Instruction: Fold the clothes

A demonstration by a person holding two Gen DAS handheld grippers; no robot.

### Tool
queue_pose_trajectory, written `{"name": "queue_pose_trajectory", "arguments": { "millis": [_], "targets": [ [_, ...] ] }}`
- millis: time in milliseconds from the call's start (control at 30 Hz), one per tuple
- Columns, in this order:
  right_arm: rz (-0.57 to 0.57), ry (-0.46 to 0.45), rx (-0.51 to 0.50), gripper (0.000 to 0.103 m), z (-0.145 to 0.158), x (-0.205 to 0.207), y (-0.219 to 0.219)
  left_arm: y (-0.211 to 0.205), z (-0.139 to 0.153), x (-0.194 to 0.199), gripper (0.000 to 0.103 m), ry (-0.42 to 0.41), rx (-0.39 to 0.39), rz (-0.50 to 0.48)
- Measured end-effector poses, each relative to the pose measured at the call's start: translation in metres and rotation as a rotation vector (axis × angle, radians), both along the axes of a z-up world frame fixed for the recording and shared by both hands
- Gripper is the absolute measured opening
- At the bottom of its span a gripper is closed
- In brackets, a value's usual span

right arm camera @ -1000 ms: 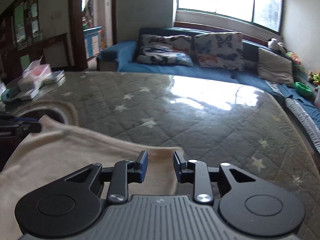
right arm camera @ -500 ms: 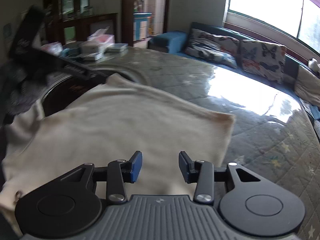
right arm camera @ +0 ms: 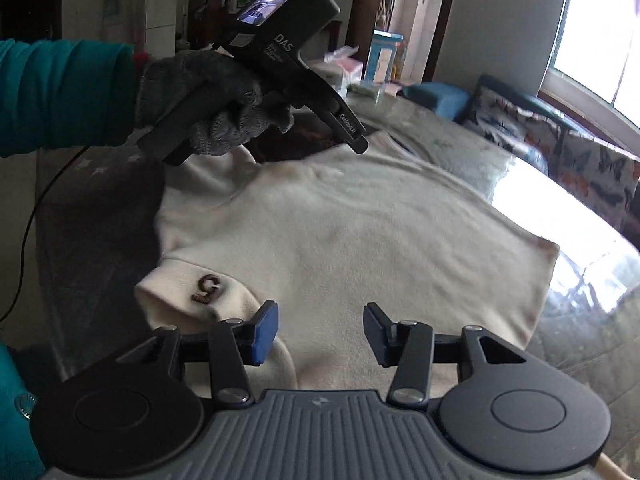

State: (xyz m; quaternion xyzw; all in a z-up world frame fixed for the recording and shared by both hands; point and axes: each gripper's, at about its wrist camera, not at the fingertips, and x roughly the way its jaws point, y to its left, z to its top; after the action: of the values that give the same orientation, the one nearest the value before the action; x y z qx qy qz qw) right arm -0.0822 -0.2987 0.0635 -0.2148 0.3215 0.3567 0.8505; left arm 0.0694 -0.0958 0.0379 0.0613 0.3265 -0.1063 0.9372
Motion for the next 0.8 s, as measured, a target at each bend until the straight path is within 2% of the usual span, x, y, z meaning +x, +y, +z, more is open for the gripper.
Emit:
{"name": "queue_pose_trajectory", "arguments": {
  "millis": [200, 333, 467, 667, 800],
  "targets": [
    [-0.007, 0.001, 0.001, 0.052, -0.004, -0.011, 0.003, -0.031, 0.004, -0.066, 0.017, -0.016, -0.024, -0.136],
    [-0.098, 0.027, 0.094, 0.052, 0.006, -0.019, -0.023, -0.045, -0.004, -0.103, 0.018, -0.024, -0.04, -0.183],
    [-0.234, 0.069, 0.139, 0.052, 0.003, -0.021, -0.055, -0.062, -0.012, -0.133, 0.019, -0.026, -0.046, -0.241],
    [-0.289, 0.086, 0.12, 0.05, -0.005, -0.032, -0.074, -0.076, -0.024, -0.158, 0.019, -0.039, 0.027, -0.287],
    [-0.361, 0.082, 0.191, 0.051, 0.001, -0.038, -0.1, -0.078, -0.015, -0.16, 0.02, -0.053, 0.008, -0.291]
  ]
}}
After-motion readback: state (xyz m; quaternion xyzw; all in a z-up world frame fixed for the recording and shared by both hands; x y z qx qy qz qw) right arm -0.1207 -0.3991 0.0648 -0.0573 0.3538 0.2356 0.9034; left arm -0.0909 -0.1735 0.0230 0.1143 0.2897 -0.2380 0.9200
